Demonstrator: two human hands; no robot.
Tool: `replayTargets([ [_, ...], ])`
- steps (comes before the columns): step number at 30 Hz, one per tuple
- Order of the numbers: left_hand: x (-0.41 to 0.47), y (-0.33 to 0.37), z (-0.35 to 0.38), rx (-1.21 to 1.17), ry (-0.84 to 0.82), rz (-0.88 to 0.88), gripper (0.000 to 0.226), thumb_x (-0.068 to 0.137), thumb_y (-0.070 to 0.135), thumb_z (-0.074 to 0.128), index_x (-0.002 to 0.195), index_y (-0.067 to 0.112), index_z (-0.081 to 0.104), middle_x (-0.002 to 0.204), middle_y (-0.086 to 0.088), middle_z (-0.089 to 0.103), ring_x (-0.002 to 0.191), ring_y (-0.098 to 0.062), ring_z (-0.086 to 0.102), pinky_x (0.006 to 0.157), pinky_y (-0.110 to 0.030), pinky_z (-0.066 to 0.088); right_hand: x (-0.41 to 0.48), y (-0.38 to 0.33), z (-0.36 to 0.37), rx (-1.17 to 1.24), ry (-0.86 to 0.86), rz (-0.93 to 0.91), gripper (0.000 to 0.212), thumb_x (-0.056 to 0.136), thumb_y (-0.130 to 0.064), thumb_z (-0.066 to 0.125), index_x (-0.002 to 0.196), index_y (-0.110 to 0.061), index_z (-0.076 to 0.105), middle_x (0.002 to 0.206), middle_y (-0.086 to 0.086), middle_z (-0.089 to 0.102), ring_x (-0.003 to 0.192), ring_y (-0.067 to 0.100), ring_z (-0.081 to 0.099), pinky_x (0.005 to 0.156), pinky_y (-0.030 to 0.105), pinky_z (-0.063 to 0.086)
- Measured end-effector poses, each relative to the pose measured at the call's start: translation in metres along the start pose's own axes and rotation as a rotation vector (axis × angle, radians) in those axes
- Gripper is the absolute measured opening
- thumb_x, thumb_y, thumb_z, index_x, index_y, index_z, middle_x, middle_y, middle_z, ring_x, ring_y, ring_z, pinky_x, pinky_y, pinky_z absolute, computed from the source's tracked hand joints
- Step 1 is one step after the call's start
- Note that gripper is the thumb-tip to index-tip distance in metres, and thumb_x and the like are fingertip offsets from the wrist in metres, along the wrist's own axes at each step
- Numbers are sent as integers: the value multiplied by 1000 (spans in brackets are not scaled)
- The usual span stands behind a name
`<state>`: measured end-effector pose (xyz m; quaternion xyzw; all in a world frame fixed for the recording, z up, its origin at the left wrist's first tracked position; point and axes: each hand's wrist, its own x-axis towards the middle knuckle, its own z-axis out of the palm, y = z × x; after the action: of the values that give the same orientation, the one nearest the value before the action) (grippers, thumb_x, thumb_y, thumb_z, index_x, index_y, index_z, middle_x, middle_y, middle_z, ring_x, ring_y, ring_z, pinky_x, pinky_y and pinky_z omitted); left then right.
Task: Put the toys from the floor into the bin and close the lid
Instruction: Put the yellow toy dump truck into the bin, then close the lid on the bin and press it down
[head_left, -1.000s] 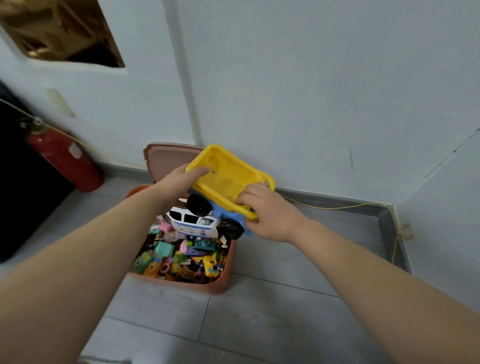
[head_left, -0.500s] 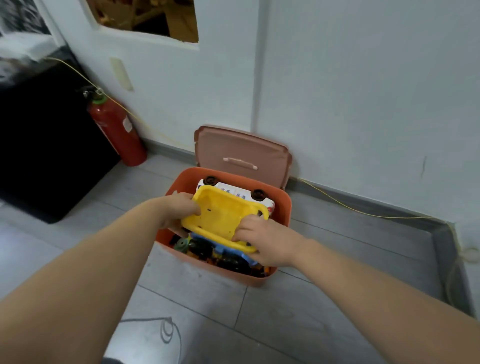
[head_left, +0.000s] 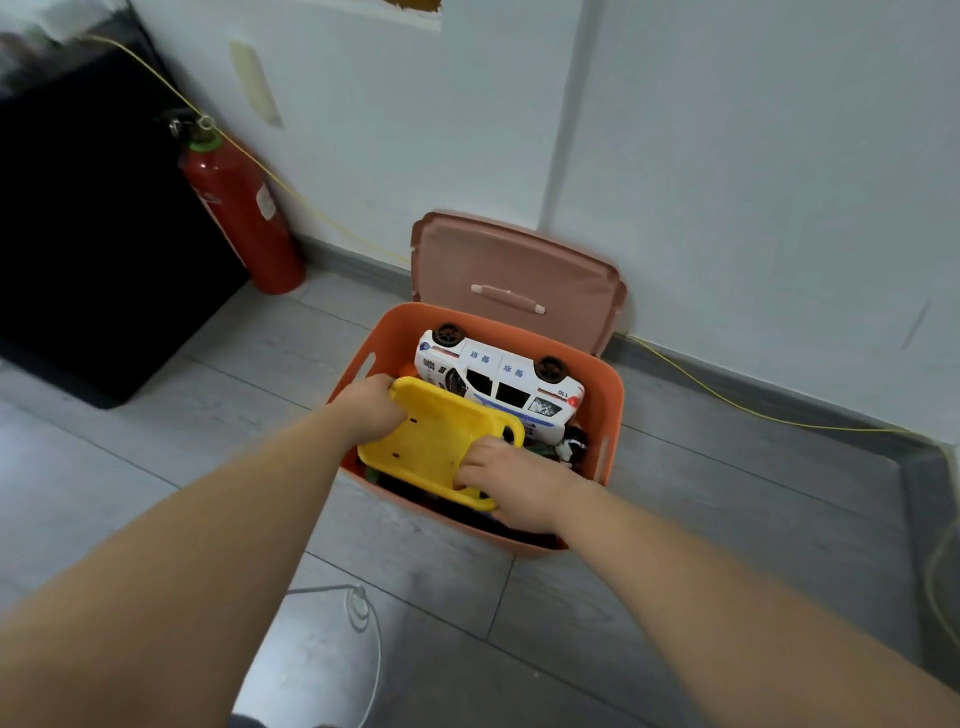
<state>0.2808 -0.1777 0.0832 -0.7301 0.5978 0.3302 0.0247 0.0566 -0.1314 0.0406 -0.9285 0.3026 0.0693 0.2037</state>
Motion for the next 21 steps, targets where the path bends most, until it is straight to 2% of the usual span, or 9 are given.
replayTargets([
  [2,4,-4,4,31,38,-23,26,99,21,47,121,10,54,96,-6,55,90,-24,55,78,-35,47,11,-2,3,-12,-28,8,52,78,-8,73,127,-16,59,125,6,57,123,27,42,95,46,50],
  [4,6,-8,6,46,58,-34,31,97,19,49,127,12,51,103,-8,59,92,-25,58,80,-38,52,15,-4,3,-27,-62,22,55,78,-4,70,130,-16,58,133,6,54,133,29,35,99,49,48],
  [6,6,-10,8,47,84,-9,48,94,16,55,141,17,43,124,-10,59,105,-28,59,88,-40,53,12,-9,-1,-51,-119,39,62,81,0,65,139,-19,51,150,5,42,148,26,16,104,55,45],
  [9,8,-10,7,6,185,75,67,91,16,60,152,23,33,152,-9,40,135,-31,43,107,-45,44,-5,-14,-10,-55,-154,96,74,83,3,57,148,-28,39,164,-2,15,153,19,-11,107,70,30],
  [11,5,-8,2,-7,271,121,67,90,22,62,151,27,34,151,-8,38,136,-30,39,108,-46,43,-19,-10,-19,-15,-82,173,80,81,2,55,149,-33,35,165,-6,9,152,17,-16,109,74,19],
  [13,3,-8,0,111,370,131,66,89,36,62,149,31,35,148,-8,38,135,-30,34,107,-48,38,-31,-4,-25,-43,26,299,77,80,-5,53,149,-32,35,165,-4,11,152,18,-15,112,76,10],
  [16,3,-8,3,134,390,-12,71,89,54,56,151,34,28,156,-9,26,142,-34,25,110,-56,30,-50,2,-30,-202,214,614,72,84,-21,57,151,-30,32,166,5,4,152,29,-17,106,82,0],
  [19,5,-14,10,18,237,-130,78,89,54,55,155,31,19,155,-14,25,137,-39,36,107,-58,39,-61,8,-27,-160,160,864,98,80,-22,71,157,-30,11,163,9,-23,148,40,-25,105,82,8],
  [21,3,-14,17,123,199,-128,83,89,54,56,156,29,14,152,-15,27,133,-39,40,105,-55,41,-67,14,-20,7,134,954,105,79,-15,75,157,-33,6,159,6,-32,150,43,-13,109,74,26],
])
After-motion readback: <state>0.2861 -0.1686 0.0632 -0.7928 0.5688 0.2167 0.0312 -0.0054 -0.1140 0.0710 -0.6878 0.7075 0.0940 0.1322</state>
